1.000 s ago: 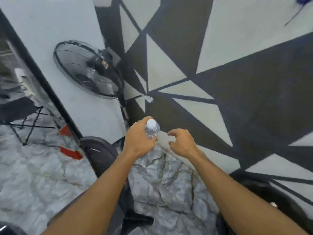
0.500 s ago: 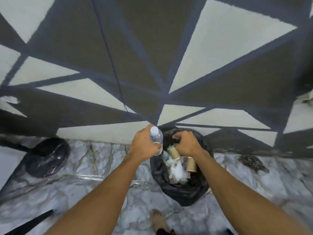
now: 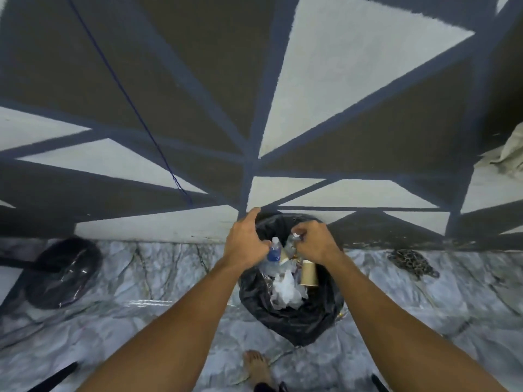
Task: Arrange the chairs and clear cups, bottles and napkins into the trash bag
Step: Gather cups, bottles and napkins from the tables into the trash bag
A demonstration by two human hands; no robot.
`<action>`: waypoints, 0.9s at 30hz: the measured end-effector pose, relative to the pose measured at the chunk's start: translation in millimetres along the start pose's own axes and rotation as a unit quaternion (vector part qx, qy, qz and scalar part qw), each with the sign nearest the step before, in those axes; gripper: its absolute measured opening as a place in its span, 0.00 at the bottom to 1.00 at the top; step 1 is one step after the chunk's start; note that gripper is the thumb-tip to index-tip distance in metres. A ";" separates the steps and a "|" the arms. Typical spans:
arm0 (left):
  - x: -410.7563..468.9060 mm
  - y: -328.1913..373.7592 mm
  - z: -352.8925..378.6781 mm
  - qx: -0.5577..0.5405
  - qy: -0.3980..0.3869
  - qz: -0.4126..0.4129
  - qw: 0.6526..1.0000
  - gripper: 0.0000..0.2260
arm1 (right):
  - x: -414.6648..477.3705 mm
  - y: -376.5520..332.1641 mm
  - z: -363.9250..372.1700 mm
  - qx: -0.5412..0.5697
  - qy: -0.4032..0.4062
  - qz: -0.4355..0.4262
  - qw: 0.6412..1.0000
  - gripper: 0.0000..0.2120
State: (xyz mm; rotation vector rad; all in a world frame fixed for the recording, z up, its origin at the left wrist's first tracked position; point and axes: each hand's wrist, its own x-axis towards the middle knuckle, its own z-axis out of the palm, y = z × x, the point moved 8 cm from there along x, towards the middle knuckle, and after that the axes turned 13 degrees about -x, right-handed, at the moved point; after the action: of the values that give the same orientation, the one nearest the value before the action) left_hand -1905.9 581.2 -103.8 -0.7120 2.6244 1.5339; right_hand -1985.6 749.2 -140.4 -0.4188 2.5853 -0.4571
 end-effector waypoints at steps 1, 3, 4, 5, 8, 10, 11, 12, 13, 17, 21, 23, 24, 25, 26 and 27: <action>-5.5 -2.7 -8.3 0.000 0.006 0.001 1.000 0.34 | 0.3 -11.3 1.1 -0.002 -0.004 -0.012 1.000 0.19; -17.4 -10.4 -29.9 0.002 0.021 -0.001 1.000 0.32 | 1.7 -39.1 4.4 -0.015 -0.010 -0.041 0.999 0.19; -23.4 -12.6 -39.7 0.005 0.027 -0.001 1.000 0.32 | 2.5 -52.1 5.3 -0.025 -0.008 -0.056 0.998 0.18; -32.6 -17.0 -55.8 0.008 0.041 -0.004 0.999 0.32 | 1.3 -72.7 7.9 -0.036 -0.007 -0.078 0.996 0.18; -67.2 -34.9 -113.1 0.020 0.096 -0.011 0.995 0.32 | -13.1 -148.2 21.6 -0.052 -0.018 -0.152 0.987 0.17; -98.7 -51.4 -158.8 0.039 0.145 -0.016 0.989 0.31 | -35.5 -211.0 37.1 -0.072 -0.025 -0.214 0.974 0.17; -118.4 -59.2 -182.5 0.048 0.167 -0.024 0.985 0.31 | -50.7 -244.1 46.9 -0.082 -0.026 -0.248 0.965 0.17; -139.7 -67.5 -206.0 0.055 0.191 -0.030 0.980 0.31 | -68.0 -276.8 57.6 -0.087 -0.027 -0.281 0.955 0.17; -162.3 -77.4 -229.8 0.061 0.215 -0.040 0.974 0.30 | -87.9 -309.4 69.4 -0.091 -0.030 -0.313 0.945 0.17; -269.1 -127.3 -315.0 0.051 0.316 -0.079 0.944 0.27 | -184.5 -421.5 122.5 -0.105 -0.056 -0.423 0.898 0.19; -397.0 -176.6 -370.1 0.033 0.395 -0.129 0.909 0.21 | -290.5 -499.4 183.3 -0.132 -0.089 -0.509 0.846 0.17; -464.4 -205.8 -386.8 0.019 0.436 -0.165 0.885 0.21 | -343.5 -530.9 216.1 -0.151 -0.102 -0.552 0.814 0.16; -497.6 -221.4 -392.3 0.013 0.452 -0.182 0.873 0.21 | -370.4 -545.0 231.4 -0.151 -0.104 -0.570 0.801 0.15; -530.3 -237.7 -396.0 0.002 0.468 -0.202 0.860 0.22 | -397.2 -557.3 246.8 -0.150 -0.111 -0.585 0.789 0.15; -561.7 -251.0 -398.5 -0.009 0.484 -0.220 0.847 0.23 | -424.8 -567.9 261.5 -0.151 -0.119 -0.602 0.775 0.15; -592.8 -262.8 -399.4 -0.022 0.500 -0.242 0.831 0.25 | -452.2 -577.4 278.3 -0.157 -0.130 -0.621 0.757 0.16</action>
State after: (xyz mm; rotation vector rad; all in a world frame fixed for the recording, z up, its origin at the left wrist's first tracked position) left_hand -1188.7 362.4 29.4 -2.5078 2.5044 1.2195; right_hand -1345.7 330.4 34.0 -2.1565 1.7394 -0.3025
